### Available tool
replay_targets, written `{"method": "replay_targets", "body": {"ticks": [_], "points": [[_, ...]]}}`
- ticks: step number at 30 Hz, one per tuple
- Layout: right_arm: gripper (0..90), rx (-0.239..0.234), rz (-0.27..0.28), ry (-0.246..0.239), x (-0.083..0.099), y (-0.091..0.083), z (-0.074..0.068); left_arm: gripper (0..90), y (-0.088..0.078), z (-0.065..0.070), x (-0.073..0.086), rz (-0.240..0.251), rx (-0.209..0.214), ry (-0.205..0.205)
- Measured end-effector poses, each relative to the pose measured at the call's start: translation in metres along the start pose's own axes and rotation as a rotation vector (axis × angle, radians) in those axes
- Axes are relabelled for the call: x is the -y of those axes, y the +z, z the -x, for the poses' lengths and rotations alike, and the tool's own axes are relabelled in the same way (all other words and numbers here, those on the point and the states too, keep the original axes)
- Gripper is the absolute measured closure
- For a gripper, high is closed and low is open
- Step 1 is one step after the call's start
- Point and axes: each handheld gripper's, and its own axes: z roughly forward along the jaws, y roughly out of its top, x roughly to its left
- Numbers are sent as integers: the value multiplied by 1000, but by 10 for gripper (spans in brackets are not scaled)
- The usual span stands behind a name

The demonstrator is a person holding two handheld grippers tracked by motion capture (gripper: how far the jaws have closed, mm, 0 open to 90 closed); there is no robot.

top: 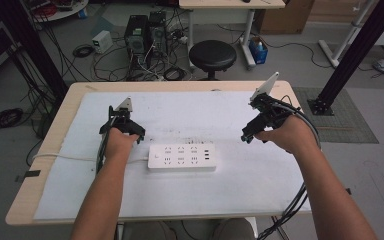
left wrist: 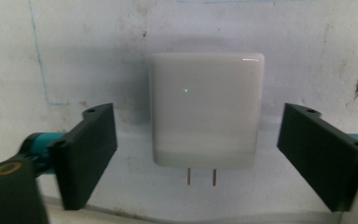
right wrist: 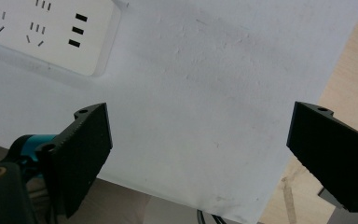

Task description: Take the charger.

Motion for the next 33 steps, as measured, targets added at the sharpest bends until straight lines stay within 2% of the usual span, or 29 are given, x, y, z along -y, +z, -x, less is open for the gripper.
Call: {"method": "replay_targets", "body": {"ticks": [4, 5, 10, 15, 19, 26, 29, 31, 32, 33], "points": [[60, 1, 3, 0, 0, -1, 0, 143, 1, 0, -1, 12, -3, -6], [60, 1, 3, 0, 0, -1, 0, 178, 1, 0, -1, 12, -3, -6], [60, -6, 7, 11, 1, -1, 3, 228, 5, 1, -1, 14, -4, -9], [60, -5, 4, 18, 1, -1, 4, 321, 5, 2, 0, 24, 13, -16], [61, -6, 3, 24, 1, -1, 4, 413, 2, 2, 1, 29, 10, -15], [61, -15, 1, 29, 2, 0, 5, 421, -1, 1, 3, 12, 32, 3], [61, -20, 1, 34, 3, 1, 5, 421, -16, 1, 6, 22, 37, 28], [61, -20, 2, 32, 3, 1, 5, 422, -16, 1, 6, 22, 37, 28], [61, -23, 1, 37, 3, 2, 6, 422, -35, 2, 7, 47, 27, 52], [61, -23, 1, 37, 3, 2, 6, 422, -35, 2, 7, 47, 27, 52]]}}
